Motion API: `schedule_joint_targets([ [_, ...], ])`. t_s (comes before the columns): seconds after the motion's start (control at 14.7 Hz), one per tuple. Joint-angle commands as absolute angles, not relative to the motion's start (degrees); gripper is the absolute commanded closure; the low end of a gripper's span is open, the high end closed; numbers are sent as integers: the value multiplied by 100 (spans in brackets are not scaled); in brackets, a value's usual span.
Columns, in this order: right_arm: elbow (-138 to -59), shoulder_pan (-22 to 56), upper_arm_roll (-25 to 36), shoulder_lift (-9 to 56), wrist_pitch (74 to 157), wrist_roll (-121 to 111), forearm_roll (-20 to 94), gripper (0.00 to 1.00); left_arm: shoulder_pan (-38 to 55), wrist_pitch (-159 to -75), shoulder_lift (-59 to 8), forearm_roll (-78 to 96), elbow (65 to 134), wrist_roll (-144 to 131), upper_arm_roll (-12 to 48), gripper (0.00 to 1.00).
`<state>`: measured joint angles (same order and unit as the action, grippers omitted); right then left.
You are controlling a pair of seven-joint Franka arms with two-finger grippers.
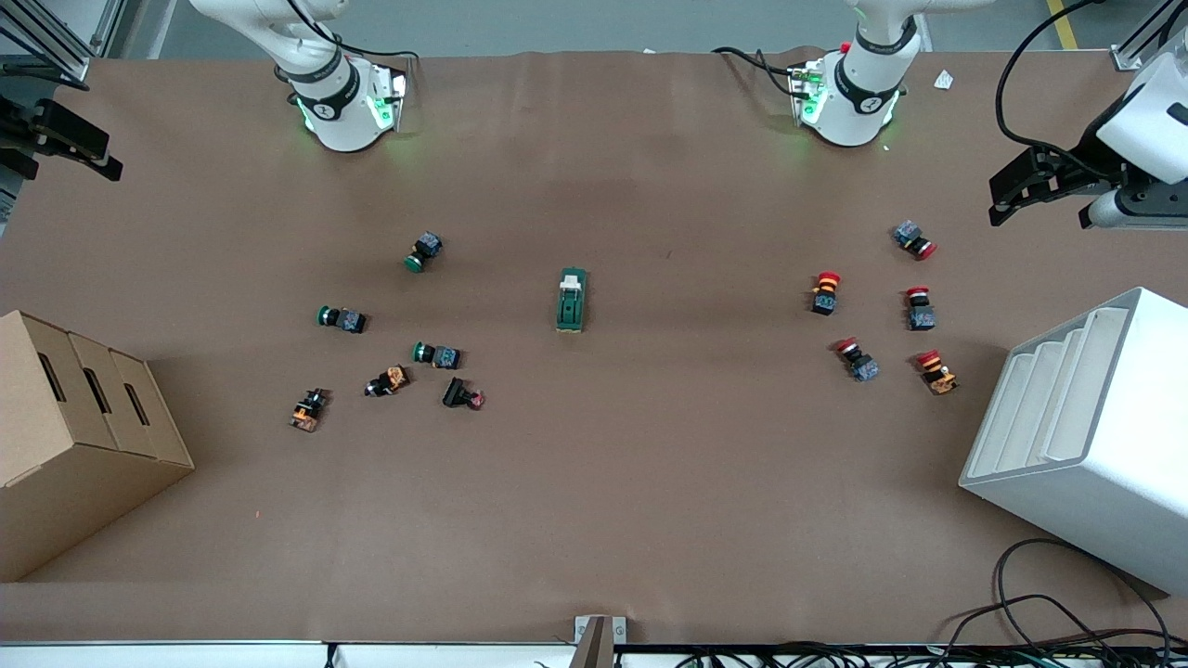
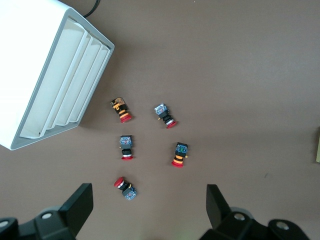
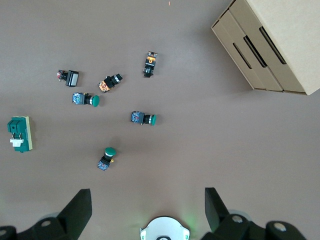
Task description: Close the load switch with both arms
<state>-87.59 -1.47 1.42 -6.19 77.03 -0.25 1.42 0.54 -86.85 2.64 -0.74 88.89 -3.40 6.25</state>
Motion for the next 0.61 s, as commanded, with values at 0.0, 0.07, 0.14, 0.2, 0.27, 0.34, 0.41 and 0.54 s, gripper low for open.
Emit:
schedule_joint_targets([
  [0.0, -8763, -158, 132, -659, 7682, -53, 141, 0, 44, -8587, 290, -18, 8833, -343, 624, 0],
  [0.07, -8763, -158, 132, -659, 7682, -53, 141, 0, 35, -8596, 281, -18, 8824, -343, 624, 0],
  [0.14, -8763, -158, 132, -659, 7682, -53, 141, 0, 26, -8587, 281, -18, 8824, -317, 624, 0],
  [0.2, -8763, -158, 132, -659, 7682, -53, 141, 0, 26, -8596, 273, -35, 8824, -325, 615, 0],
  [0.27, -8763, -158, 132, -659, 7682, -53, 141, 0, 44, -8596, 238, -18, 8824, -325, 615, 0],
  [0.34, -8763, -158, 132, -659, 7682, -53, 141, 0, 70, -8622, 220, 87, 8824, -316, 624, 0],
  [0.41, -8763, -158, 132, -659, 7682, -53, 141, 0, 105, -8631, 185, 392, 8859, -351, 624, 0],
  [0.54, -8763, -158, 132, -659, 7673, -53, 141, 0, 332, -8753, 18, 580, 8895, -518, 807, 0],
])
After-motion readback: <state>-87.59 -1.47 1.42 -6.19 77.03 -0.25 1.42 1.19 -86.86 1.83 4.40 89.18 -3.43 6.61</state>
